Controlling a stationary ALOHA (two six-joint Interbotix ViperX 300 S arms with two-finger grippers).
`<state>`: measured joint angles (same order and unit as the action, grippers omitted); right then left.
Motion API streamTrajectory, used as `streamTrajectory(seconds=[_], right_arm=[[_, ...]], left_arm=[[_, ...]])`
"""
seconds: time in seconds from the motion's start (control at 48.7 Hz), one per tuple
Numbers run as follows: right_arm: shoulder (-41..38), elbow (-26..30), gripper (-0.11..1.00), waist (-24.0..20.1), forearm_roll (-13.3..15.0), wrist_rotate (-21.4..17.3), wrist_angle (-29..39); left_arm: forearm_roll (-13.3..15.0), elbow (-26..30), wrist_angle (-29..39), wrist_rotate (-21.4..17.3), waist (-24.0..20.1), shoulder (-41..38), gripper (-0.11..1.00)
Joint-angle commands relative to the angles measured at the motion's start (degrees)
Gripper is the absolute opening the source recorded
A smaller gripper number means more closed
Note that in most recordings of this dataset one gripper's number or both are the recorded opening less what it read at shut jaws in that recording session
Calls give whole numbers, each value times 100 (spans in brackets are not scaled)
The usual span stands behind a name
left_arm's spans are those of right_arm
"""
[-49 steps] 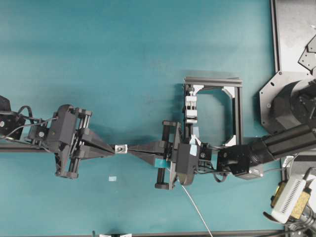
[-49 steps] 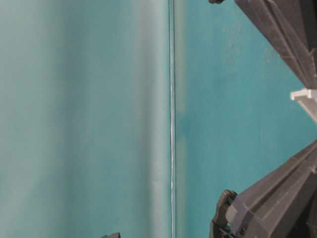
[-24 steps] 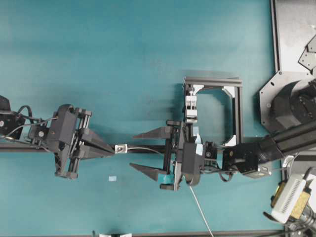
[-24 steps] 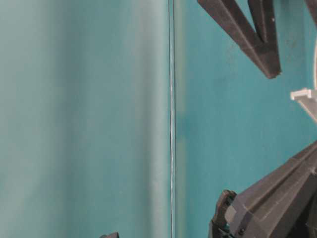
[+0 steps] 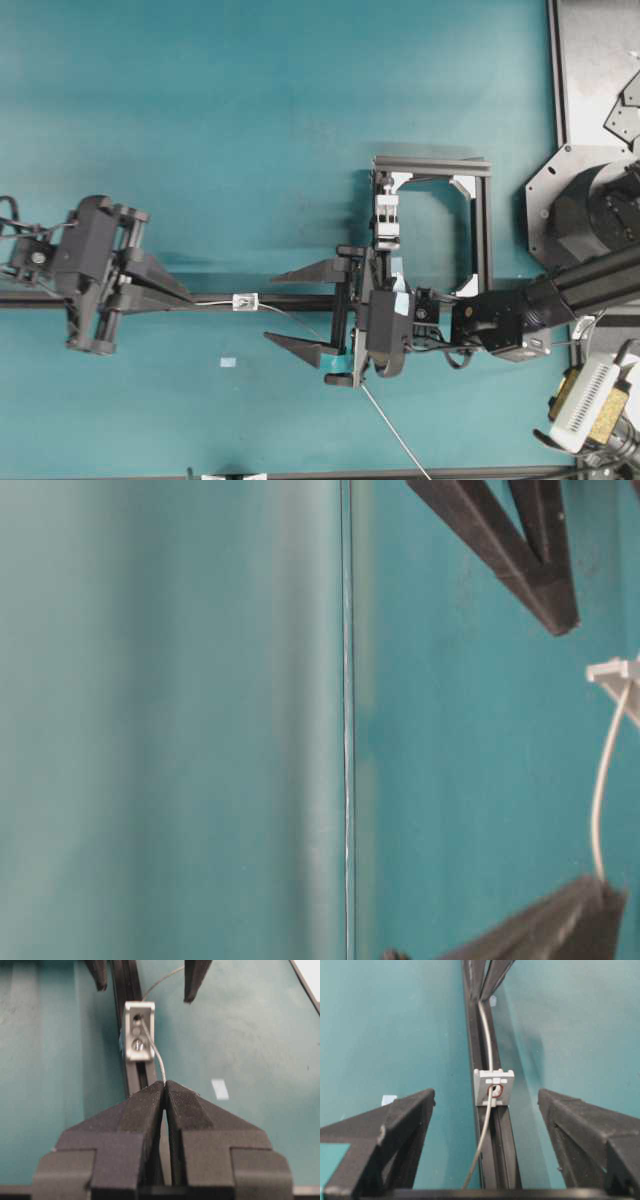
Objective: Insert the wire into the hole on the right side and pull it with the left arm.
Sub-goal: 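Pull the wire leftward through the bracket with the left gripper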
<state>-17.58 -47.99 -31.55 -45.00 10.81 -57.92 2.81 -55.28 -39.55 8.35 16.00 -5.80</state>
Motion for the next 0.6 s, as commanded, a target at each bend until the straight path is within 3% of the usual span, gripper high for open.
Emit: streamTrajectory(seconds=[0.0, 0.575], right_arm=[[185, 26, 91, -9, 18, -9, -18], [185, 9, 91, -9, 9, -9, -9]], left_arm=[[-9, -167, 26, 26, 18, 290, -10], [9, -1143, 44, 176, 44, 879, -10]])
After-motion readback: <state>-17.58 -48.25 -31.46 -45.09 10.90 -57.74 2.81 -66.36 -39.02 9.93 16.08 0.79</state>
